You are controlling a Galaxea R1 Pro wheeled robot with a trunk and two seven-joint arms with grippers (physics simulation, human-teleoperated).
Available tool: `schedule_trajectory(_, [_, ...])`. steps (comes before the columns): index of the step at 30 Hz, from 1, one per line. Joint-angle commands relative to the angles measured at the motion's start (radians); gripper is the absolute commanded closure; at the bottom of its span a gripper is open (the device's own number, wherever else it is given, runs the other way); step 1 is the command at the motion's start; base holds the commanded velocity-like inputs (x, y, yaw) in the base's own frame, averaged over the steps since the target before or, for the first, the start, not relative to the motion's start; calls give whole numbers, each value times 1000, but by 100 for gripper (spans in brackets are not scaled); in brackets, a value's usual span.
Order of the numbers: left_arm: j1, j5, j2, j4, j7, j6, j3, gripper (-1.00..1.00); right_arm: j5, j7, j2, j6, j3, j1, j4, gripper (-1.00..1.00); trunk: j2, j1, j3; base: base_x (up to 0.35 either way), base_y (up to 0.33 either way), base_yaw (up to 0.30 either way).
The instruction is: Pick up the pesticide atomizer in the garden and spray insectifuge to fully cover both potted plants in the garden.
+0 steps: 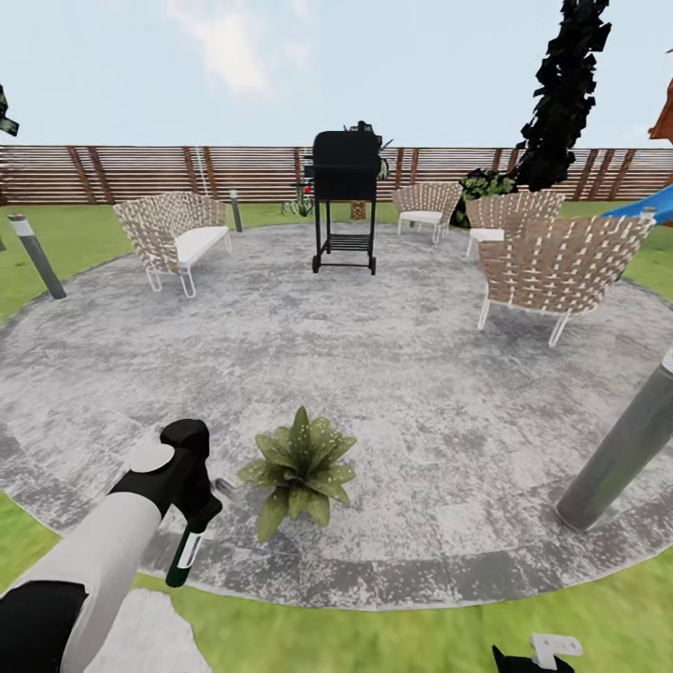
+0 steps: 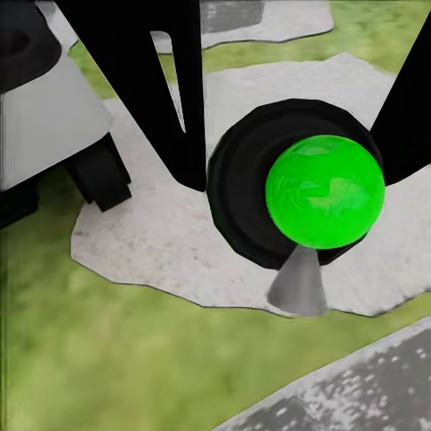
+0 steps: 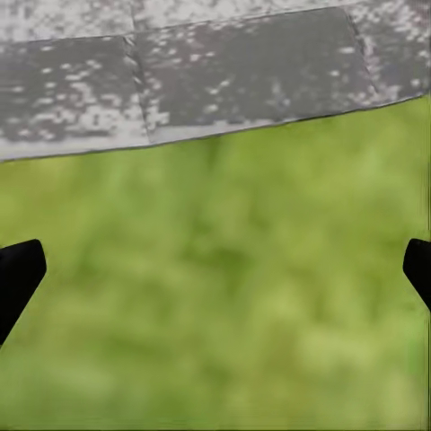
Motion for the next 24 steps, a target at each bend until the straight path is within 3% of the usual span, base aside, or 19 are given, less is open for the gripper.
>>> schedule_trajectory(1, [2, -8, 0, -1, -10, 11, -4, 100, -11, 5, 0, -3, 6, -1, 1, -100, 0, 0, -1, 93, -199, 43])
schedule_trajectory(9, [32, -3, -3, -1, -10, 12, -3, 100, -11, 5, 0, -3, 7, -1, 4, -100, 0, 0, -1, -53, -212, 7])
schedule_trajectory(12, [66, 41, 1, -1, -10, 11, 11, 100, -11, 5, 0, -3, 7, -1, 4, -100, 0, 0, -1, -33, -44, 0])
schedule_trajectory(14, [102, 81, 4, -2, 55, 7, 61, 100, -11, 5, 0, -3, 7, -1, 4, -100, 0, 0, -1, -4, -5, -2])
schedule_trajectory(17, [125, 144, 1, -1, 154, -1, 103, 100, -10, 5, -1, -3, 7, -1, 4, -100, 0, 0, -1, -1, -1, -136])
schedule_trajectory(19, [127, 169, -1, -1, 183, -2, 107, 100, -9, 5, -1, -2, 7, -1, 6, -100, 0, 0, -1, 0, 0, -161])
schedule_trajectory(24, [131, 183, 0, -1, 247, -3, 111, 100, -8, 5, -3, -1, 8, -1, 10, -100, 0, 0, -1, 0, 0, -32])
